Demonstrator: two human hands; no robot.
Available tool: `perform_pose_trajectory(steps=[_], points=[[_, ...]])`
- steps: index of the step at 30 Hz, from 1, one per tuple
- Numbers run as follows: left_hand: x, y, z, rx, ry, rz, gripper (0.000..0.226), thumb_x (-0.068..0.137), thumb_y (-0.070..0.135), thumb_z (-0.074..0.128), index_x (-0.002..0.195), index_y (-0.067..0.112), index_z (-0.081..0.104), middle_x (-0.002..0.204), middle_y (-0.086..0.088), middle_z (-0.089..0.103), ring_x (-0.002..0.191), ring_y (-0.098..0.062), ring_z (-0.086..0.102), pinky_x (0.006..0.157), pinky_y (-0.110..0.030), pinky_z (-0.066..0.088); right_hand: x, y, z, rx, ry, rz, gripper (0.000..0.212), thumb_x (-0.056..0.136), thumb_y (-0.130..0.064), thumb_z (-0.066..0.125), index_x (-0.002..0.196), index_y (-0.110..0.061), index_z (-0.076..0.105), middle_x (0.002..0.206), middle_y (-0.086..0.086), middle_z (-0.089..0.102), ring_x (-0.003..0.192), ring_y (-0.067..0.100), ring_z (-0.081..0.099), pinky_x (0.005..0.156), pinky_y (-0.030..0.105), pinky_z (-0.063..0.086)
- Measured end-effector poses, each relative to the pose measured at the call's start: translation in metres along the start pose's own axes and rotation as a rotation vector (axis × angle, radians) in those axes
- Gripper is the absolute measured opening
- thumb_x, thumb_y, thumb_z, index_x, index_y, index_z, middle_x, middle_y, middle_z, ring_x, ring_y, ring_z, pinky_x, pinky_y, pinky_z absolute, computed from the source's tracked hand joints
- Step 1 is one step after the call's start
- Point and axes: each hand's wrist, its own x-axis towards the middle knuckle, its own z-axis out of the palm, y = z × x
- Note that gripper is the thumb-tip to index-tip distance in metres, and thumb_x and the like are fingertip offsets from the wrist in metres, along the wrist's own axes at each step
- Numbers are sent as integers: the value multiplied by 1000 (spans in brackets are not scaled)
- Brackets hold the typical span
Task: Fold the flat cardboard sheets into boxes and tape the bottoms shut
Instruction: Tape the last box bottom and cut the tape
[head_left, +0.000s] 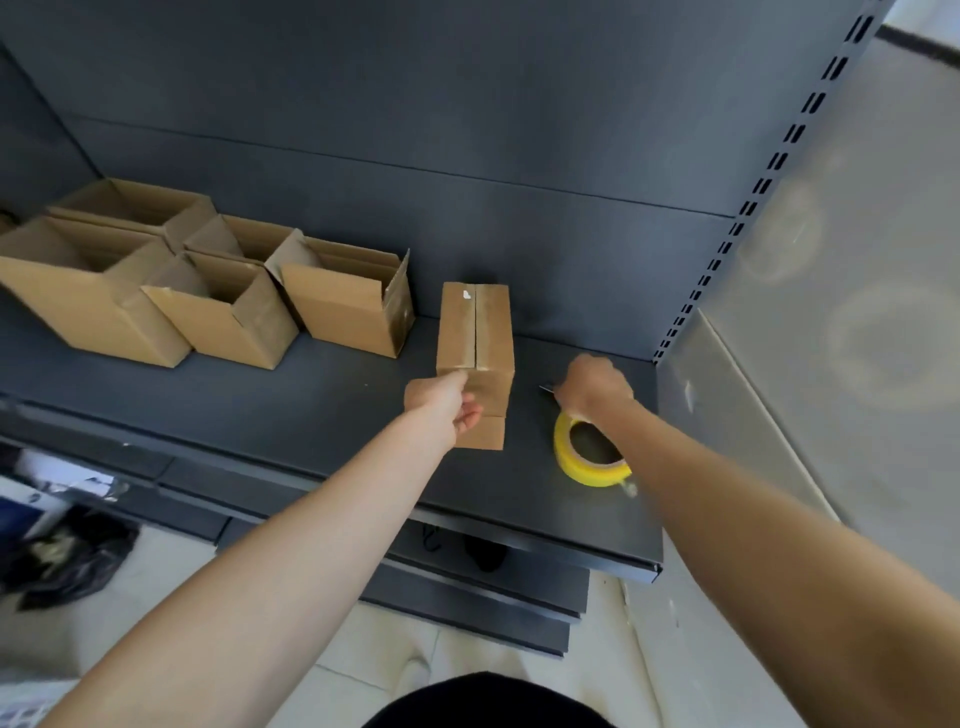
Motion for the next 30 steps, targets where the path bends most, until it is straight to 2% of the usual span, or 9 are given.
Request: perform_pose_trajectory(steps=[4,8,11,13,20,23,25,27,30], points=[[2,7,-2,-46,-18,-25,33,81,32,73,92,5,57,79,-11,65,72,-23,65,69,-35,58,34,-49,-23,214,145,-210,32,98,-29,44,114,-4,56,120,17,57,116,35,48,83,36,43],[5,13,-3,17,6,-6,37,78,36,75,88,4,59,76,-11,65,74,-25,66,73,-38,59,57,-84,-29,197,10,-313,53,99,-39,41,143,-11,35,148,10,35,136,31,27,106,40,31],[11,16,-10,35,45,21,35,82,25,74,101,-2,62,85,-16,66,79,-28,67,59,-32,58,70,-92,-24,130,-84,-312,63,98,-43,40,151,-15,20,157,6,19,142,31,20,112,44,25],[14,17,-17,27,73,33,30,83,19,73,100,-3,63,85,-17,66,75,-27,67,62,-34,59,73,-92,-20,116,-121,-302,66,98,-44,41,151,-16,16,157,8,15,142,32,20,113,45,25],[14,17,-32,-2,231,61,21,80,17,76,81,0,62,67,-10,61,55,-22,62,58,-36,59,67,-91,-19,277,-138,-226,56,91,-49,52,130,-8,51,135,14,41,118,30,49,100,39,43],[11,18,-33,17,247,89,25,78,13,77,89,-2,62,74,-11,62,69,-25,64,61,-38,59,61,-86,-22,411,-113,-237,33,89,-39,60,96,-7,59,100,8,58,91,22,57,68,29,46],[10,18,-34,24,275,107,30,78,13,77,96,-3,60,83,-12,63,77,-28,66,70,-40,59,53,-81,-26,461,-65,-215,33,87,-37,64,71,-13,47,75,0,52,76,19,53,53,27,38],[8,16,-35,48,306,130,26,79,12,76,93,-1,59,86,-12,64,75,-29,67,80,-41,57,43,-75,-30,507,-9,-198,33,86,-36,65,70,-12,49,72,-2,51,74,20,54,53,28,41],[4,11,-35,62,341,164,19,80,8,75,70,6,58,72,-7,61,66,-26,64,81,-40,57,30,-69,-33,572,55,-201,30,86,-33,67,90,-3,63,85,7,62,86,27,62,74,37,53]])
